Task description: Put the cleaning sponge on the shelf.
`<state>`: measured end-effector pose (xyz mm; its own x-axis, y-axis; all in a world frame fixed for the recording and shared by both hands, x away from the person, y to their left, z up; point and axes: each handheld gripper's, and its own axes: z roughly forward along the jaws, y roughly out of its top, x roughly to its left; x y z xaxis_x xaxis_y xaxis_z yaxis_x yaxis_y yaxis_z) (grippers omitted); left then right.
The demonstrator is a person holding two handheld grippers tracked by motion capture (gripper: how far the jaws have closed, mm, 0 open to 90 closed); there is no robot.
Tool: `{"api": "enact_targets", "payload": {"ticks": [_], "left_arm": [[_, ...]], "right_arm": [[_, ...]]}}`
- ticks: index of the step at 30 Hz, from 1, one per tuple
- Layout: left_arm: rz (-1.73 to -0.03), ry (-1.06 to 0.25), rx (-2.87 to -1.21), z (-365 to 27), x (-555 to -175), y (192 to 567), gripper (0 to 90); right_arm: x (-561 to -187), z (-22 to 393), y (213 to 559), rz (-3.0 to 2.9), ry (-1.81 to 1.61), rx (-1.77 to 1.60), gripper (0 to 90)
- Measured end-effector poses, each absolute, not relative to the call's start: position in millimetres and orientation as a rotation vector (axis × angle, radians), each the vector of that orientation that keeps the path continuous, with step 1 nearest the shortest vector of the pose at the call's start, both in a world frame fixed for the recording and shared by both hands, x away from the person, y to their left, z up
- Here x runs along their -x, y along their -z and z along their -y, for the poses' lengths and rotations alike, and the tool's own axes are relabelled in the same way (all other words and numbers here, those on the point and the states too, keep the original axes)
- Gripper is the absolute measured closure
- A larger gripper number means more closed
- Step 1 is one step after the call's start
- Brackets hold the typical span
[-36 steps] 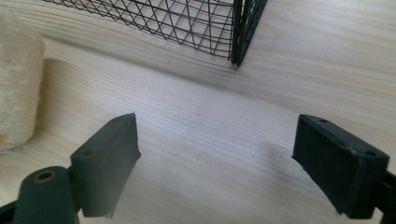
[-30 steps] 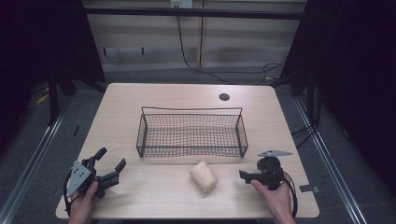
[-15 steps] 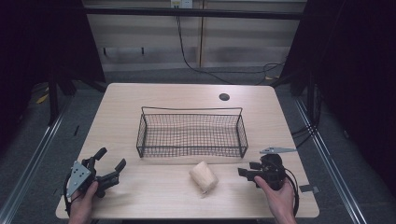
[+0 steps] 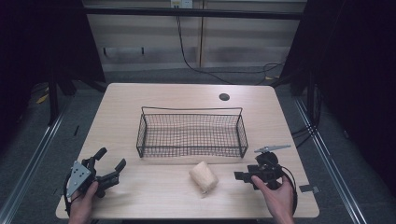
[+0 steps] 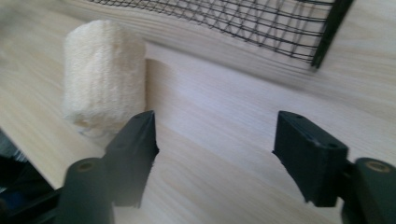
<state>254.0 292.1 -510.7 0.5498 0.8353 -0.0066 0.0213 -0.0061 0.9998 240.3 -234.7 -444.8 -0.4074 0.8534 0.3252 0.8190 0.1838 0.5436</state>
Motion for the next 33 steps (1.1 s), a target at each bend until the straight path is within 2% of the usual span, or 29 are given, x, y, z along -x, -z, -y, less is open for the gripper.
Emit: {"api": "enact_targets", "payload": {"ticks": [25, 33], "left_arm": [[-0.787, -0.761, -1.446, -292, -254, 511, 15.7], [-0.787, -0.761, -1.446, -292, -254, 511, 15.7]], "right_arm": [[-248, 193, 423, -2.61, -0.974, -1.566, 18.1], [-253, 179, 421, -2.659, -0.923, -1.543, 19.8]]}}
